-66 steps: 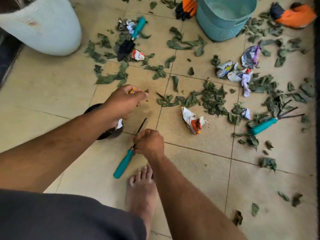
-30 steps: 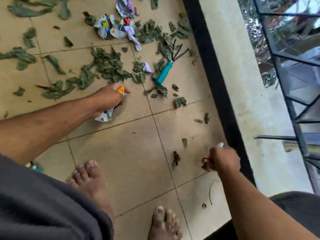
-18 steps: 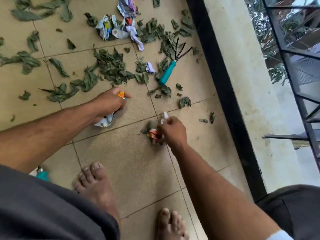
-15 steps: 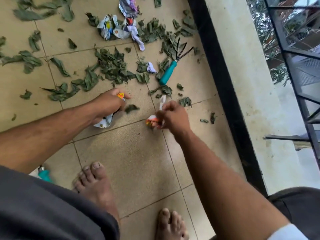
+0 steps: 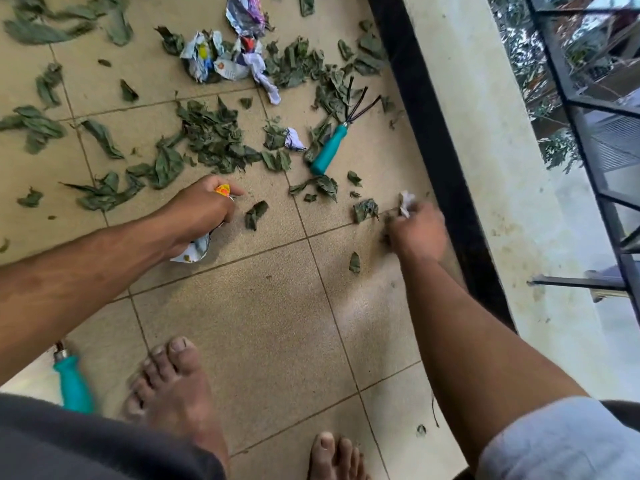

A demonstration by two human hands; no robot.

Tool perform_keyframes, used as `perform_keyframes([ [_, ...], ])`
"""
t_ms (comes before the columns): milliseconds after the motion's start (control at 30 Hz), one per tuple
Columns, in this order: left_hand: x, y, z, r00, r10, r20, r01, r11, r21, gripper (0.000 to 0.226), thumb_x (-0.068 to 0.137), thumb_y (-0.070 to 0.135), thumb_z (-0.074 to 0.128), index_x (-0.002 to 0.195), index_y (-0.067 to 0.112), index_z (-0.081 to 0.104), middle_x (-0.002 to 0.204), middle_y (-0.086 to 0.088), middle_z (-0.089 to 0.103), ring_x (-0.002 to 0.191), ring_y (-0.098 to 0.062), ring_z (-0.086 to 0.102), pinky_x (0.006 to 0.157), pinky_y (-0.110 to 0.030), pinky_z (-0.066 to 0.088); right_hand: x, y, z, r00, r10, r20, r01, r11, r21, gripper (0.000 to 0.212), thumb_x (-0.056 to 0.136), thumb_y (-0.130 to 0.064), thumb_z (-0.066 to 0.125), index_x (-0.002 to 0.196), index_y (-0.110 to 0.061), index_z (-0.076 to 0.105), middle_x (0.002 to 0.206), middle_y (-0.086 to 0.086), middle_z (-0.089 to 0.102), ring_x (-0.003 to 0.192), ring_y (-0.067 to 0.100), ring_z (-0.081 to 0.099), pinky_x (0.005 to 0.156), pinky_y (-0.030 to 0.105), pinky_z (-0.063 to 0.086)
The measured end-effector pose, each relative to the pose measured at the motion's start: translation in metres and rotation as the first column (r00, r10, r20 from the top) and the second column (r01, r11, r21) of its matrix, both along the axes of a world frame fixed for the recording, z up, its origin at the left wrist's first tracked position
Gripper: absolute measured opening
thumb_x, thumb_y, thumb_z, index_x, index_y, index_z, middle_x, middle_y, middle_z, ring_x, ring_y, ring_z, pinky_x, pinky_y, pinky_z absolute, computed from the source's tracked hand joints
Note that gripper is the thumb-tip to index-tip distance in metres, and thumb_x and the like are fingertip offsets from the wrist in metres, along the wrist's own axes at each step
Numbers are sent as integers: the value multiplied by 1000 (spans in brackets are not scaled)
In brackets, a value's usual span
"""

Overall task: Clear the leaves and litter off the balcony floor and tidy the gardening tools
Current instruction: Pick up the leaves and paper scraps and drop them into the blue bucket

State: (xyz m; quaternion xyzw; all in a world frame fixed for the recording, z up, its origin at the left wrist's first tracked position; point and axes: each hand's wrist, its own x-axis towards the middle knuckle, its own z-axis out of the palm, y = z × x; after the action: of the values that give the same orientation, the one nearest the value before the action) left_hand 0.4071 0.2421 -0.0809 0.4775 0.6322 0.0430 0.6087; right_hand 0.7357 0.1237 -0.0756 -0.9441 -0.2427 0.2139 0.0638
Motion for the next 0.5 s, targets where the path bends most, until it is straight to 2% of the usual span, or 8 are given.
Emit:
perform_keyframes([
  [100,1,-3,0,1000,-4,-5,4,1000,0,42,88,-1,60,117,28,69,101,-3,65,82,-19,53,69,-33,42,-32,32,-2,981,171,-95,-161,981,106,27,93,-32,68,118,-41,64,109,-5,66,80,12,69,68,34,62],
  [200,5,-4,0,1000,-1,-19,2,1000,14,42,88,-1,59,116,29,69,102,-3,65,82,-19,53,69,-33,43,-64,49,15,832,390,-395,-322,918,229,22,99,-30,67,120,-34,69,106,-5,70,84,17,73,75,40,65],
  [267,8,-4,0,1000,6,-14,-6,1000,14,42,89,-1,59,117,28,68,106,-1,67,85,-17,55,69,-32,44,-66,43,27,774,371,-513,-207,914,349,18,100,-24,68,117,-29,71,101,1,72,83,24,76,76,48,65],
  [300,9,-4,1,1000,10,-8,-10,1000,13,43,89,-2,58,118,29,68,109,3,67,87,-15,56,70,-32,44,-61,36,31,788,306,-535,-94,917,387,17,100,-21,67,116,-26,71,99,4,73,80,26,77,73,51,66],
  [333,9,-5,1,1000,8,-4,-8,1000,11,45,89,-1,58,119,30,68,112,6,68,90,-14,57,71,-32,45,-53,25,33,824,218,-523,3,921,389,15,100,-19,67,114,-24,69,97,6,74,75,27,78,71,52,66],
  [400,11,-4,0,1000,3,-8,-3,1000,7,47,88,-1,57,120,31,67,114,9,66,91,-12,57,72,-32,45,-31,-2,35,919,51,-391,68,957,284,14,99,-21,67,112,-26,66,88,1,75,66,19,77,69,48,66],
  [467,15,-3,1,1000,2,-18,-2,1000,0,46,88,-2,56,121,30,66,111,9,65,91,-11,56,71,-32,44,-15,-34,33,978,-44,-202,52,998,38,11,93,-24,67,102,-29,63,76,-3,75,63,14,75,71,43,65],
  [500,16,-2,0,1000,5,-22,-5,1000,6,46,88,-1,57,121,30,66,111,7,65,92,-13,56,71,-33,44,-14,-48,29,985,-63,-161,51,996,-80,10,91,-26,67,99,-27,62,75,-2,74,64,16,75,70,42,64],
])
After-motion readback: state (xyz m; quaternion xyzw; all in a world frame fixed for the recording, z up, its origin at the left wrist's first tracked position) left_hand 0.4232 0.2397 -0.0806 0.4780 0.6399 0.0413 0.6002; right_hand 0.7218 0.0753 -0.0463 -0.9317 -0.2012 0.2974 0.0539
